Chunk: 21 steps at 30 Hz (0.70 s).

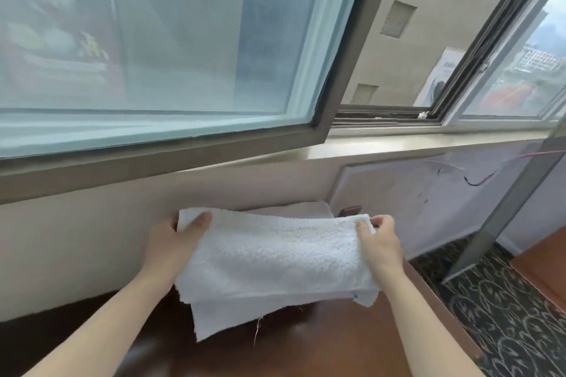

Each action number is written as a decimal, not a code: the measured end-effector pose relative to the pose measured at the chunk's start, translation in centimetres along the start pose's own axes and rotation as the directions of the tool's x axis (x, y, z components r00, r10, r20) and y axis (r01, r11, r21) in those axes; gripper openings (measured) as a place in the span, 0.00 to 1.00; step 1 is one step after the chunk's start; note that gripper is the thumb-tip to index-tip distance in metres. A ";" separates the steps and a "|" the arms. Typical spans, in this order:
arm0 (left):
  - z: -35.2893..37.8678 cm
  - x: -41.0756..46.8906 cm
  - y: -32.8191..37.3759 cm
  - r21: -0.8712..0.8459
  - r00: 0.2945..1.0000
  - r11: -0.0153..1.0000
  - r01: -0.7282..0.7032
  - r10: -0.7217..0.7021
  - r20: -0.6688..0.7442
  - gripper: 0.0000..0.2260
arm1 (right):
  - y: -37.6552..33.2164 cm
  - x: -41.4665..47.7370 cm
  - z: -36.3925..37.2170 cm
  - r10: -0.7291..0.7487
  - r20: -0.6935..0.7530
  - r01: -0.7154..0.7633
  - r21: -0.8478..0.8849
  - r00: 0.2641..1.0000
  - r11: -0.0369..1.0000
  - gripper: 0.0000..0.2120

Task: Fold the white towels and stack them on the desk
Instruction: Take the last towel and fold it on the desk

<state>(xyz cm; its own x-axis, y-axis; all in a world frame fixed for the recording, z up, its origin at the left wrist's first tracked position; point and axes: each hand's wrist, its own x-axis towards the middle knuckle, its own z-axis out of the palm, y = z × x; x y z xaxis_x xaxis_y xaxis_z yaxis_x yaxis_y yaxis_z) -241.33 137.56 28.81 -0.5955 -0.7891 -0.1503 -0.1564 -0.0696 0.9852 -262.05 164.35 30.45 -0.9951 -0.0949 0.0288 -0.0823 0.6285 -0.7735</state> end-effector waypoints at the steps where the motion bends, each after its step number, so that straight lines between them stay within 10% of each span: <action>1: 0.9 0.8 -0.5 0.027 0.999 1.000 -0.008 0.009 -0.042 0.04 | 0.0 1.9 0.7 -0.014 0.019 0.014 -0.010 1.000 1.000 0.11; 6: 4.6 3.6 -2.4 0.201 0.938 0.969 0.146 -0.072 -0.338 0.15 | -0.1 9.0 4.8 -0.213 0.136 0.229 -0.114 0.968 0.967 0.13; 9: 6.7 2.7 -3.7 0.494 0.858 0.857 0.147 0.138 -0.494 0.21 | 1.5 9.8 6.8 -0.475 0.201 0.516 -0.303 0.857 0.801 0.15; 13: 12.5 0.7 -4.8 0.851 0.849 0.508 -0.132 0.500 -0.167 0.23 | 3.1 7.4 9.7 -0.720 0.488 0.864 -0.176 0.493 0.472 0.19; 16: 15.4 1.3 -5.8 0.943 0.919 0.237 -0.232 0.370 0.133 0.25 | 3.1 6.6 11.5 -0.628 0.620 0.858 -0.155 0.470 0.490 0.26; 21: 14.8 2.1 -7.4 0.971 0.942 0.030 -0.235 0.253 0.220 0.29 | 4.9 8.4 12.0 -0.618 0.605 0.845 -0.192 0.502 0.499 0.32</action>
<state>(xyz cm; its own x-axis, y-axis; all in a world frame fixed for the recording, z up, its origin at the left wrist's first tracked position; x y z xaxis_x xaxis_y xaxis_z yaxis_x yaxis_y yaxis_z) -253.12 145.43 19.99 -0.7743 -0.6264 0.0898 -0.6299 0.7765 -0.0149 -270.18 157.35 19.31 -0.4156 -0.9029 0.1099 -0.8927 0.3818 -0.2396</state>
